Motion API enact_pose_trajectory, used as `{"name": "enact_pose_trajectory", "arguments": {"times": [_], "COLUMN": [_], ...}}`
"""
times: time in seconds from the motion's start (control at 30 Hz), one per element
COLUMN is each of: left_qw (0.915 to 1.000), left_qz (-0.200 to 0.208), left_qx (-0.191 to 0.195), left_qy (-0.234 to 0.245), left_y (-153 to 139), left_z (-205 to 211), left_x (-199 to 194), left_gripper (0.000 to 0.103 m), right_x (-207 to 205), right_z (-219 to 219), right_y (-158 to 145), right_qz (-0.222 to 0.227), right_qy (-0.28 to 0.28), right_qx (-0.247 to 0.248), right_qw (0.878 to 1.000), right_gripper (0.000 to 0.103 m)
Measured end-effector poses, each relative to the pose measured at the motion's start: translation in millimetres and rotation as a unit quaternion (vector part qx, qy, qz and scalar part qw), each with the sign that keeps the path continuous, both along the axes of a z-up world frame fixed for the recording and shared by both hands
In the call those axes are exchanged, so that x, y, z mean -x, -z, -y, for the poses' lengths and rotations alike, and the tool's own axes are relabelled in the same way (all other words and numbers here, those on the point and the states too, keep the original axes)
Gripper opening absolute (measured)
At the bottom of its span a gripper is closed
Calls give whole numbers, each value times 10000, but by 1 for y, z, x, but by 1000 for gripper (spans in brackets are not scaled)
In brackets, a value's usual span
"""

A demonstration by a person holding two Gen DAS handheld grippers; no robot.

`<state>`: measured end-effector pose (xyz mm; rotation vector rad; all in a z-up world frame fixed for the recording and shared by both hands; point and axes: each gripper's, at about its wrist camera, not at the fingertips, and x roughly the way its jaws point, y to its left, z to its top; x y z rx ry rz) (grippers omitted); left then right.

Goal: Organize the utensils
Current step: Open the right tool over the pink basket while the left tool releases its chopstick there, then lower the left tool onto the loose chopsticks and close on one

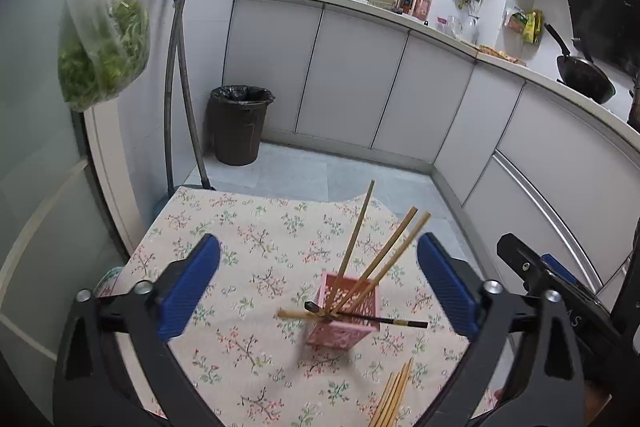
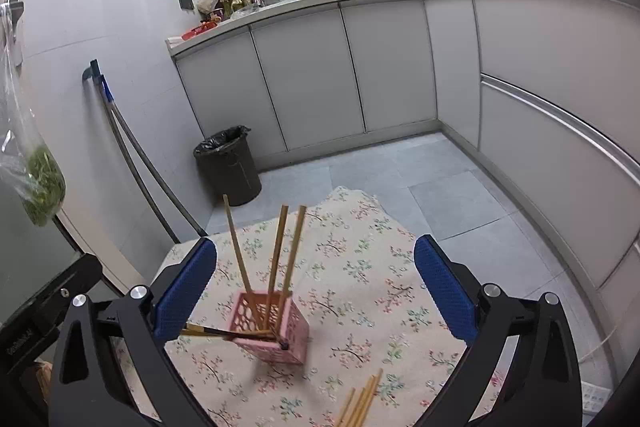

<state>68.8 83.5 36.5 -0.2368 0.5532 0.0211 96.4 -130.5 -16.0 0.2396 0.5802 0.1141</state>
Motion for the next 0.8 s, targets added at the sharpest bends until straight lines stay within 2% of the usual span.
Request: {"name": "enact_pose_trajectory", "arguments": {"times": [0.13,0.23,0.3,0.33,0.43,0.5,0.57,0.67,0.8], "left_qw": [9996,9975,9928,9894,9721,9599,9511,9391,9280], "left_qz": [-255,-665,-1110,-1332,-2099,-2420,-2664,-2983,-3356], "left_qx": [-43,30,57,28,-206,-325,-441,-576,-597], "left_qy": [128,230,449,572,1031,1375,1502,1607,1506], "left_y": [12,33,53,63,100,125,142,165,189], "left_z": [7,12,21,28,55,78,92,113,125], "left_x": [10,15,13,11,1,-6,-14,-29,-52], "left_gripper": [96,96,96,96,96,96,94,84,62], "right_x": [10,21,29,33,44,49,51,53,53], "right_z": [9,24,39,48,82,103,121,131,145], "right_y": [15,32,47,55,84,103,118,128,139], "right_qz": [-265,-530,-801,-972,-1581,-1965,-2231,-2377,-2549], "right_qy": [17,107,286,402,789,1018,1221,1277,1384], "right_qx": [65,116,125,91,-227,-567,-826,-992,-1216], "right_qw": [9996,9985,9963,9944,9840,9736,9636,9578,9492], "right_gripper": [96,96,96,96,96,96,96,96,96]}}
